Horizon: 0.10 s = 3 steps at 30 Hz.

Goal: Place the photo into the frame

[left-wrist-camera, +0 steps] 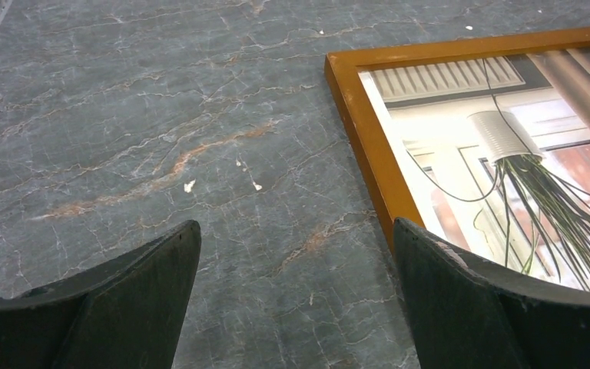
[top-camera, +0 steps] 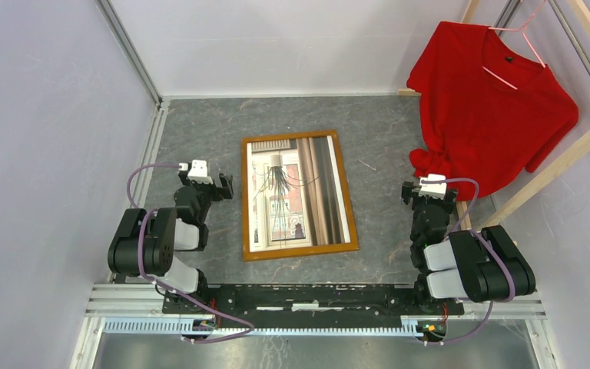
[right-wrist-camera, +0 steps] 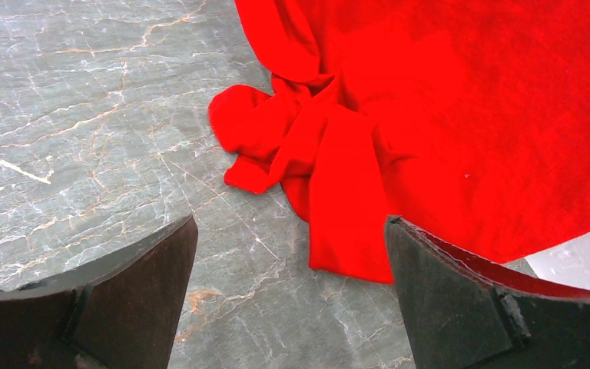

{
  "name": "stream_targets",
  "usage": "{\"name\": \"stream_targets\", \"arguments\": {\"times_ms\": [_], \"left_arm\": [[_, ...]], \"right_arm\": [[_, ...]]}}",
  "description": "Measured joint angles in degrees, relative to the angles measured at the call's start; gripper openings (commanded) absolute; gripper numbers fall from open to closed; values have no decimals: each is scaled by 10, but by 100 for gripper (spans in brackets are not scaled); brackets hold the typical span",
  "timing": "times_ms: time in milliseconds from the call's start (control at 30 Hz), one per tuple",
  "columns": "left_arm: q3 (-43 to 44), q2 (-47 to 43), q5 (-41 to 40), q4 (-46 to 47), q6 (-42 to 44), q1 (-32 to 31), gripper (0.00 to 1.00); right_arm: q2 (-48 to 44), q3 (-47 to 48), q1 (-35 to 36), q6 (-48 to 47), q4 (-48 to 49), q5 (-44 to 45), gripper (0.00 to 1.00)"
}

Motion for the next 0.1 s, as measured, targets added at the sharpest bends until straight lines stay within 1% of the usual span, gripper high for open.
{"name": "stream_targets", "arguments": {"times_ms": [100], "left_arm": [[3,0,0,0,0,0,100]], "right_arm": [[0,0,0,0,0,0,98]]}}
